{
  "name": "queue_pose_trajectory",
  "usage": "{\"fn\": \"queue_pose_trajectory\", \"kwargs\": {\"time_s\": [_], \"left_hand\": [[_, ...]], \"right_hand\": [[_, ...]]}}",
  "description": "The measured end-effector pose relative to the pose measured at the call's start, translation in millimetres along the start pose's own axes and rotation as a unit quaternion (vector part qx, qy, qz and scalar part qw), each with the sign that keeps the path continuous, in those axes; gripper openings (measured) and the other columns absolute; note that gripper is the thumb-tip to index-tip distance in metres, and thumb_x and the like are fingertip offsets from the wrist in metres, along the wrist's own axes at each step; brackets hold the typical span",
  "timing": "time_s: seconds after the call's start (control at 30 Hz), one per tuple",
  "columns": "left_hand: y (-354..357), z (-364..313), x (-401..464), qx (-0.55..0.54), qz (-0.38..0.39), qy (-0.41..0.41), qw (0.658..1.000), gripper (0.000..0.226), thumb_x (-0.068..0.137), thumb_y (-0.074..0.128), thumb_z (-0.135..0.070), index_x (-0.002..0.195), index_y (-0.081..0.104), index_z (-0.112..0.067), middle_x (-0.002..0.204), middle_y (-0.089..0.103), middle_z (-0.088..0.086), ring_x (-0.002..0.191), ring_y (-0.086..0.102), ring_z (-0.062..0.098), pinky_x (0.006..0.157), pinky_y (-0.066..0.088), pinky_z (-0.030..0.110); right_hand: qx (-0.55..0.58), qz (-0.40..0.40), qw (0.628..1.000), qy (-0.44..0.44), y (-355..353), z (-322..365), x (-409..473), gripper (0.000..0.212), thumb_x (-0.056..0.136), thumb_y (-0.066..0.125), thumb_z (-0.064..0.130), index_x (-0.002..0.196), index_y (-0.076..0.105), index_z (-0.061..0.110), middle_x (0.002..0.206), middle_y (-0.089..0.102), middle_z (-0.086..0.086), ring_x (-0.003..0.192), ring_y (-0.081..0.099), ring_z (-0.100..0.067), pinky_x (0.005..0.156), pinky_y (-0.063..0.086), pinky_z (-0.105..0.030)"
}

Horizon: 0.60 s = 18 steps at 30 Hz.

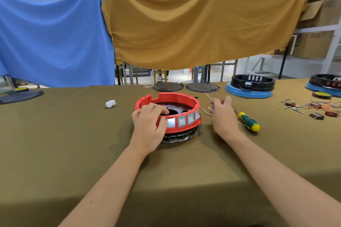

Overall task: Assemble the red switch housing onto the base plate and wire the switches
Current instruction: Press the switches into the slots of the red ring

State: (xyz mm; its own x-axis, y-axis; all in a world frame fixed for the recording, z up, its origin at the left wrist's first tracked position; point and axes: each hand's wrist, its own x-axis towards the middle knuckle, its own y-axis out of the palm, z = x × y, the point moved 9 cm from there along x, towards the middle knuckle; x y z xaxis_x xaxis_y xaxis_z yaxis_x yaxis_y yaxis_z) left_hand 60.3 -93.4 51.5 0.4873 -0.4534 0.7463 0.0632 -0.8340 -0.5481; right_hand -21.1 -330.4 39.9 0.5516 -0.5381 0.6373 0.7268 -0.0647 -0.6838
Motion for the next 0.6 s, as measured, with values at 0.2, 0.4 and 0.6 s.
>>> {"fn": "queue_pose_trajectory", "kwargs": {"time_s": [0.2,0.4,0.6], "left_hand": [[2.1,-4.9,-0.1,0.001,-0.002,0.01,1.0,0.021,0.094,0.039,-0.026,0.093,0.059,-0.031,0.085,0.053,-0.024,0.09,0.048,-0.002,0.098,0.019,0.027],[5.1,-5.3,0.5,0.043,-0.004,0.023,0.999,0.021,0.098,0.04,-0.027,0.097,0.062,-0.029,0.09,0.055,-0.021,0.088,0.049,0.003,0.094,0.017,0.024],[5.0,-1.4,1.1,0.031,-0.004,0.02,0.999,0.02,0.096,0.044,-0.032,0.102,0.062,-0.028,0.096,0.06,-0.019,0.093,0.051,0.003,0.096,0.018,0.023]], "right_hand": [[0.273,-0.02,0.962,-0.004,-21.1,12.7,-5.0,0.036,0.086,0.074,0.032,0.116,0.061,0.018,0.117,0.049,0.002,0.102,0.053,-0.011,0.078,0.042,-0.013],[0.335,-0.053,0.938,-0.076,-37.9,37.7,-18.6,0.044,0.074,0.085,0.025,0.103,0.053,0.024,0.106,0.055,0.003,0.094,0.057,-0.003,0.073,0.05,-0.008],[0.311,-0.036,0.938,-0.149,-35.3,59.3,-29.1,0.041,0.085,0.072,0.038,0.113,0.056,0.014,0.11,0.056,0.003,0.099,0.056,-0.008,0.081,0.049,-0.014]]}}
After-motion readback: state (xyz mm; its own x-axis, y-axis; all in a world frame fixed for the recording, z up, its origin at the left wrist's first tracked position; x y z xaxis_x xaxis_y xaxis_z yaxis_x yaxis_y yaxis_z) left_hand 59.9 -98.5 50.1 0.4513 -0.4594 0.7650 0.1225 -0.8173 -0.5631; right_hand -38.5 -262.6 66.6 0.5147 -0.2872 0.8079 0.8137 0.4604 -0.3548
